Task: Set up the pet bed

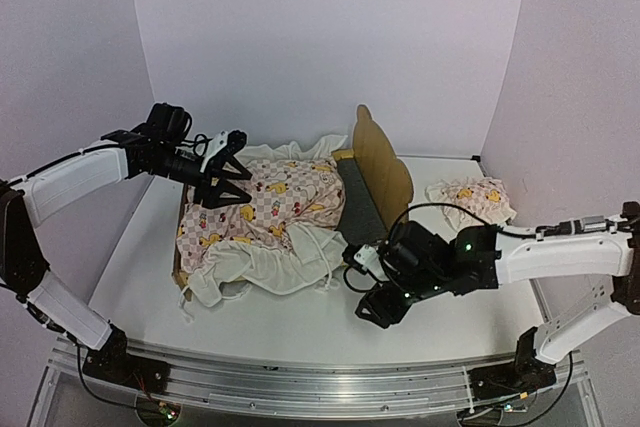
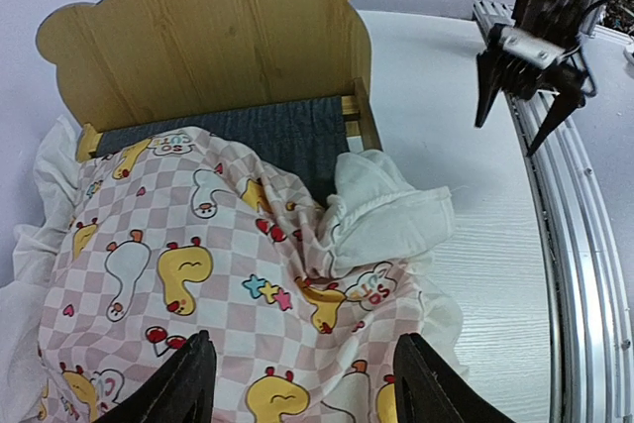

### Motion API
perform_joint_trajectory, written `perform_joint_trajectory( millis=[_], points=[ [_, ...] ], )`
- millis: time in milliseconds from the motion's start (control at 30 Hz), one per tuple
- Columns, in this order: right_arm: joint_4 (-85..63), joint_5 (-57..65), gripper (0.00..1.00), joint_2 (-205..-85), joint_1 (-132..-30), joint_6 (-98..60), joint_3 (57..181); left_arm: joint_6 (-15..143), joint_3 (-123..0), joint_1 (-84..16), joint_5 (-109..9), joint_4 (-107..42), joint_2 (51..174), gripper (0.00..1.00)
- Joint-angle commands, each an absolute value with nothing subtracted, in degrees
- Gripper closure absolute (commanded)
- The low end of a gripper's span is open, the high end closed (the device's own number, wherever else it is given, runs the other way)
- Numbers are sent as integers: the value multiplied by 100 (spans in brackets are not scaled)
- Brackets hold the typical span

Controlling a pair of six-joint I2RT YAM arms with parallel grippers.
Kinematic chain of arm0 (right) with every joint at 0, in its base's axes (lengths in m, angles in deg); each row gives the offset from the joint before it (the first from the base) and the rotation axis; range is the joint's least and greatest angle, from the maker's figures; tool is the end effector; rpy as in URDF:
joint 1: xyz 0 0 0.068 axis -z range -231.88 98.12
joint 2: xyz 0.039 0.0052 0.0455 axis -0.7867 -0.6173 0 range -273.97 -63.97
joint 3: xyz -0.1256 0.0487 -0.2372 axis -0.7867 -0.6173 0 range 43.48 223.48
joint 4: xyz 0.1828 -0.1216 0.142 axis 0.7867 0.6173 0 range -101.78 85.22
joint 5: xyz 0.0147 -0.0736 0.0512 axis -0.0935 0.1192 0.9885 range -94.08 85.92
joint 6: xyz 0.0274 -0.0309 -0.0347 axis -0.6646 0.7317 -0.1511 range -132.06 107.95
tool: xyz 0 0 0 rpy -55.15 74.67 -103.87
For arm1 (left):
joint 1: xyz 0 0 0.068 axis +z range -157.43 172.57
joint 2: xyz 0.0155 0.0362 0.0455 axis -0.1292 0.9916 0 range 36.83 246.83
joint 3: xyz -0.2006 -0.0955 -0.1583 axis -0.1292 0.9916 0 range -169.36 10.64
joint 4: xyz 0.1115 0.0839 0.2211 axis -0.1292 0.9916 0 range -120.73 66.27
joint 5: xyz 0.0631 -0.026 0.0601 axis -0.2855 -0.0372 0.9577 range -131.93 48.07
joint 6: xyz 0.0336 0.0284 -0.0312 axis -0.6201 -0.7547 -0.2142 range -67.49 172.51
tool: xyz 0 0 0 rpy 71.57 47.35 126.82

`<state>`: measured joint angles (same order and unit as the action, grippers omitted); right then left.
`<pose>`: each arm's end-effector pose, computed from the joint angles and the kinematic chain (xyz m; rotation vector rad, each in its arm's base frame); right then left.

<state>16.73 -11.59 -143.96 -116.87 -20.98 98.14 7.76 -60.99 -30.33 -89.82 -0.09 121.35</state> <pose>0.1250 0.2569 0.2347 -1.1444 2.2650 0.3650 0.2826 -0.1481 0.3126 1.5020 1.5221 -0.7450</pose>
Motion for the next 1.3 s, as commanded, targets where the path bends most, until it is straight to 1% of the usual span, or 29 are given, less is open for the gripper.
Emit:
perform_joint_trajectory(
  millis=[0,133,267,400,467,633,733,867,900,933,1100,1133,1167,1267],
  points=[
    [-1848,-1479,33,-14709,-11614,-2115,8948,1086,-5857,-3203,-9123,-254,11920,38],
    [-2946,-1972,26,-15449,-11609,-1998,8674,1276,-5718,-3232,-9209,-371,11868,37],
    [-3532,-2127,24,-16214,-11597,-2102,8702,1333,-5544,-3247,-9288,-469,11833,37],
    [-4237,-2547,23,-16720,-11558,-2235,8575,1307,-5478,-3255,-9314,-505,11826,38],
    [-4326,-2706,23,-16934,-11488,-2257,8664,1320,-5486,-3255,-9348,-525,11852,38],
    [-4455,-2673,23,-17415,-11164,-2463,8820,1354,-5538,-3260,-9396,-575,11929,38],
    [-4477,-2627,25,-17636,-10938,-2613,8819,1357,-5557,-3260,-9384,-594,11956,38],
    [-4479,-2187,33,-17916,-10823,-2557,8959,1355,-5569,-3259,-9370,-605,11995,37],
    [-4470,-2044,36,-17980,-10822,-2551,9003,1347,-5572,-3260,-9363,-602,12009,37],
    [-4457,-1935,43,-18030,-10821,-2555,9036,1332,-5576,-3263,-9348,-590,12026,37],
    [-4372,-1828,88,-17847,-10825,-2565,8867,1143,-5616,-3262,-9151,-370,12087,38],
    [-4174,-1856,95,-17701,-10823,-2539,8832,1073,-5614,-3272,-9121,-298,12099,37],
    [-3876,-1892,100,-17513,-10822,-2526,8815,979,-5601,-3292,-9073,-194,12118,37],
    [-2300,-2002,100,-16796,-10787,-2572,8915,443,-5518,-3691,-8733,314,12144,37]
  ],
)
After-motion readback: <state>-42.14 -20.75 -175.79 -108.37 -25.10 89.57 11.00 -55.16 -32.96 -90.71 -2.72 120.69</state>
